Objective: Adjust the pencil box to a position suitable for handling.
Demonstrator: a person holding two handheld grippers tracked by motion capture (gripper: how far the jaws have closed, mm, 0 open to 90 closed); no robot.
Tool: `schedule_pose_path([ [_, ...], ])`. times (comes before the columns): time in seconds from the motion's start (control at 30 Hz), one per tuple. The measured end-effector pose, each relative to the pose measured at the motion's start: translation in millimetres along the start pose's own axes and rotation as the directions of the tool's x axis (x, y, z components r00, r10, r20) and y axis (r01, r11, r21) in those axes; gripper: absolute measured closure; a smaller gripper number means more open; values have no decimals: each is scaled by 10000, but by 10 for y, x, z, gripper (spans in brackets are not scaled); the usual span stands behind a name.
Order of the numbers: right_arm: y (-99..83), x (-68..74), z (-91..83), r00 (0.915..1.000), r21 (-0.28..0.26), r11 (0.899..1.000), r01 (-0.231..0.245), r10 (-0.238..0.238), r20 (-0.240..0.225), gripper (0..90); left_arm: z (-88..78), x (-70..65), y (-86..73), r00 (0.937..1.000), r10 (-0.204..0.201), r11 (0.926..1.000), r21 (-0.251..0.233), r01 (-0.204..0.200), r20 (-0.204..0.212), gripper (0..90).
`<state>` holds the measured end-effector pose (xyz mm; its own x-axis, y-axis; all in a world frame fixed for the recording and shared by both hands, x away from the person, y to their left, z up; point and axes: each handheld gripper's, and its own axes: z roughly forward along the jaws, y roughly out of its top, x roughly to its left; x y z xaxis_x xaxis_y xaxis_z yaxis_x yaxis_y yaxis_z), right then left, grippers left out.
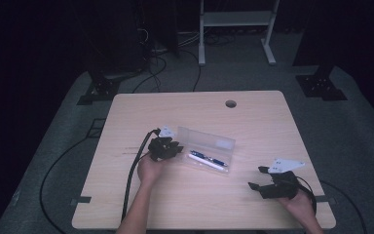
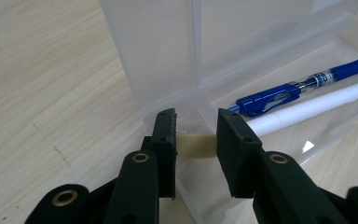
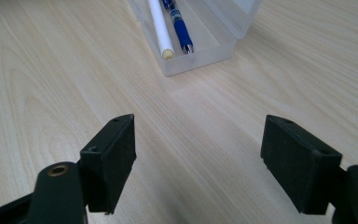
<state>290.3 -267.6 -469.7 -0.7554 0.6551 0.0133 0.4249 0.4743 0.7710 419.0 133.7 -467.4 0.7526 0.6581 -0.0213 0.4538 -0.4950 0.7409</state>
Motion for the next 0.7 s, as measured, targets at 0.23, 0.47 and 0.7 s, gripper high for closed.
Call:
schedule_pose_path([
  [0.23,1,3,6,10000,-1,10000,22,-22,-12,258,-13,10,-18,9999,-72,9997,234,69,131,678],
  [0.47,5,7,6,10000,-5,10000,33,-33,-20,258,-19,24,-71,9995,-224,9997,49,223,226,673],
  [0.7,8,10,14,10000,31,10000,55,-54,-31,258,-40,40,-83,9989,-366,9993,-41,367,290,642],
])
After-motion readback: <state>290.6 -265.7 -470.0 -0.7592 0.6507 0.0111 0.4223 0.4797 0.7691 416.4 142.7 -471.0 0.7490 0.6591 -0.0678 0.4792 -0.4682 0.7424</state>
